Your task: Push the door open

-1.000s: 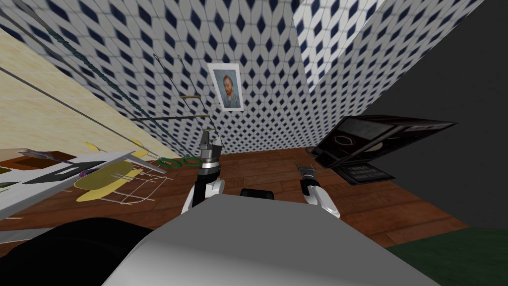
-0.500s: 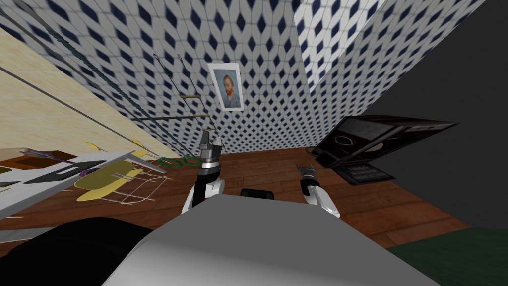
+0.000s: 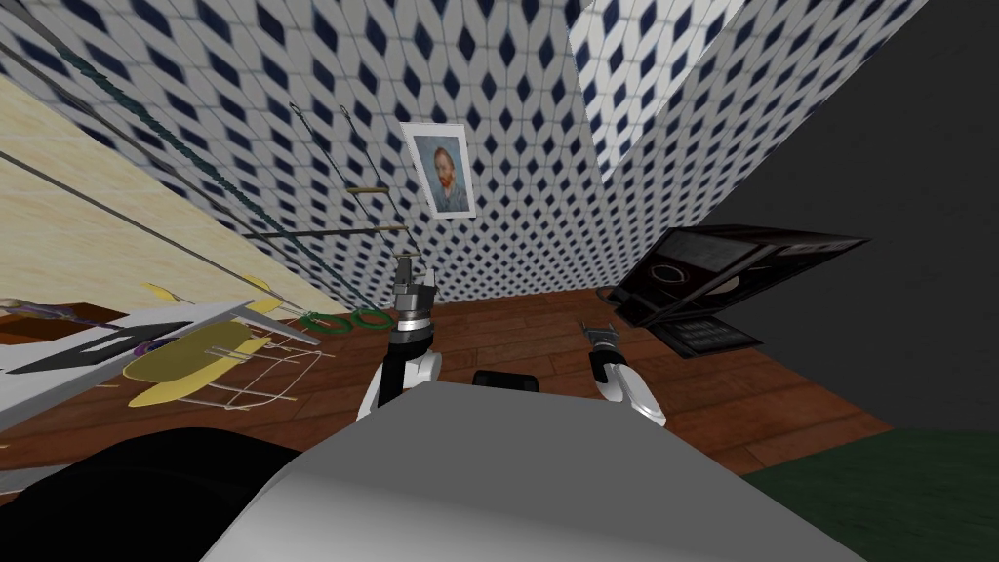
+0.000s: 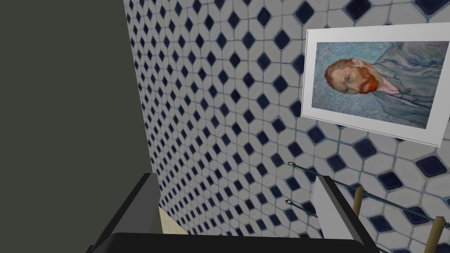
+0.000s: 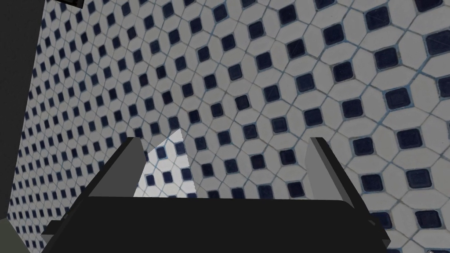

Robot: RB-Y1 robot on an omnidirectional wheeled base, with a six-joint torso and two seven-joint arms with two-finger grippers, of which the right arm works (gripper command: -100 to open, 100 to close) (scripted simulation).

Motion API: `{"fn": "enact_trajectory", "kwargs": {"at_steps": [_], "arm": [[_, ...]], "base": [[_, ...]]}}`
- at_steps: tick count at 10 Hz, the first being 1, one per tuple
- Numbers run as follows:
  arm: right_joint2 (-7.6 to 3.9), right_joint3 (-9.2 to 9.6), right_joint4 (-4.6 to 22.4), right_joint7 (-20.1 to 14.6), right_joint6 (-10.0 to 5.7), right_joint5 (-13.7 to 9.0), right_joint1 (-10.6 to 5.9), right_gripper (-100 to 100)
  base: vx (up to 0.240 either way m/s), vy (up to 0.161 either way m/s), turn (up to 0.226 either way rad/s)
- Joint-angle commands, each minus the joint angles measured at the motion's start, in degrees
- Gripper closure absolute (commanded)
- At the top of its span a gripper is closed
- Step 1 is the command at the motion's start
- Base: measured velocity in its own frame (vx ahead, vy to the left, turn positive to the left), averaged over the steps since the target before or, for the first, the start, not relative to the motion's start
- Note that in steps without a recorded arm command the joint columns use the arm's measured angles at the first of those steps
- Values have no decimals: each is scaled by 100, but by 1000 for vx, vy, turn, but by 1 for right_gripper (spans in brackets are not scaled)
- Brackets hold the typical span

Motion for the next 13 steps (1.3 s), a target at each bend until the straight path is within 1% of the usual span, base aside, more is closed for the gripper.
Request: {"fn": "enact_trajectory", "kwargs": {"at_steps": [1,9,10,13], "arm": [[-2,-3,15,-6,-18,-20,-7,-100],[-2,-3,15,-6,-18,-20,-7,-100],[0,8,84,-18,-67,-105,-49,-100],[0,10,98,-21,-77,-122,-58,-100]], "base": [[-3,-8,-21],[-1,-3,-4],[-6,-14,-39],[-6,-12,-35]]}}
